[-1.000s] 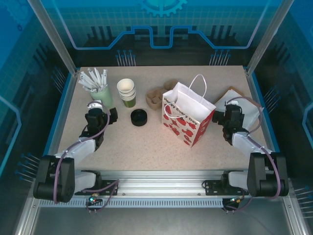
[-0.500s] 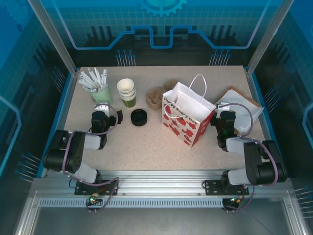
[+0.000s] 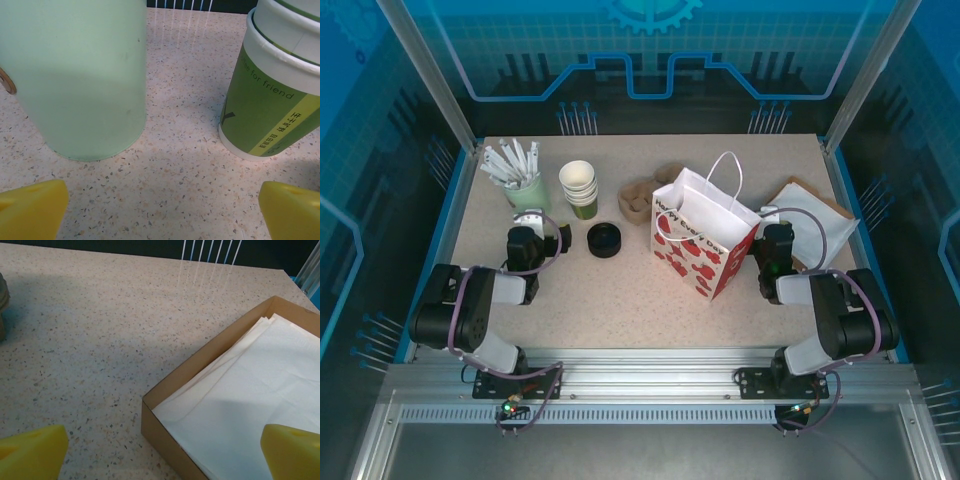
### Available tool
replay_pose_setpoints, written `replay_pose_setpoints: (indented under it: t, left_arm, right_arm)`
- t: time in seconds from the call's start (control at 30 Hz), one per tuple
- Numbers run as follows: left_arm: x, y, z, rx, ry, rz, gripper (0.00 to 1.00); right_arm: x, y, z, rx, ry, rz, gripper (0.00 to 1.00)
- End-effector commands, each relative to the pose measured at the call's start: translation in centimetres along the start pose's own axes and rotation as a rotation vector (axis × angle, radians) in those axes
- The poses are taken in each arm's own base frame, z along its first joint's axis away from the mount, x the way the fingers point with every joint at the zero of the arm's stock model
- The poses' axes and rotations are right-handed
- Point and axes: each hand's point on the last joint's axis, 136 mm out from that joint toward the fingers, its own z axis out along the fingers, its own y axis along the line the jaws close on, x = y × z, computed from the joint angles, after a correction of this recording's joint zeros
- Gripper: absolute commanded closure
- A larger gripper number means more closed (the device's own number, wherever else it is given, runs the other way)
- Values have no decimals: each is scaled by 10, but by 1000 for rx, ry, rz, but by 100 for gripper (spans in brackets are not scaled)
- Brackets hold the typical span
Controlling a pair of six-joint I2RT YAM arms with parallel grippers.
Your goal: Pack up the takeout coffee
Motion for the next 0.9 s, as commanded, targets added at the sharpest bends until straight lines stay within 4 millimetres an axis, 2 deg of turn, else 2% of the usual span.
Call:
replay_pose_setpoints:
  t: [0.0, 0.87]
  left_arm:
    - [-18, -1, 2, 17, -56, 11, 1]
    - [-19, -2, 2, 20, -57, 12, 1]
  right_arm:
    - [-8, -1, 3, -7, -16, 19, 0]
    - [-9, 1, 3, -7, -18, 9, 0]
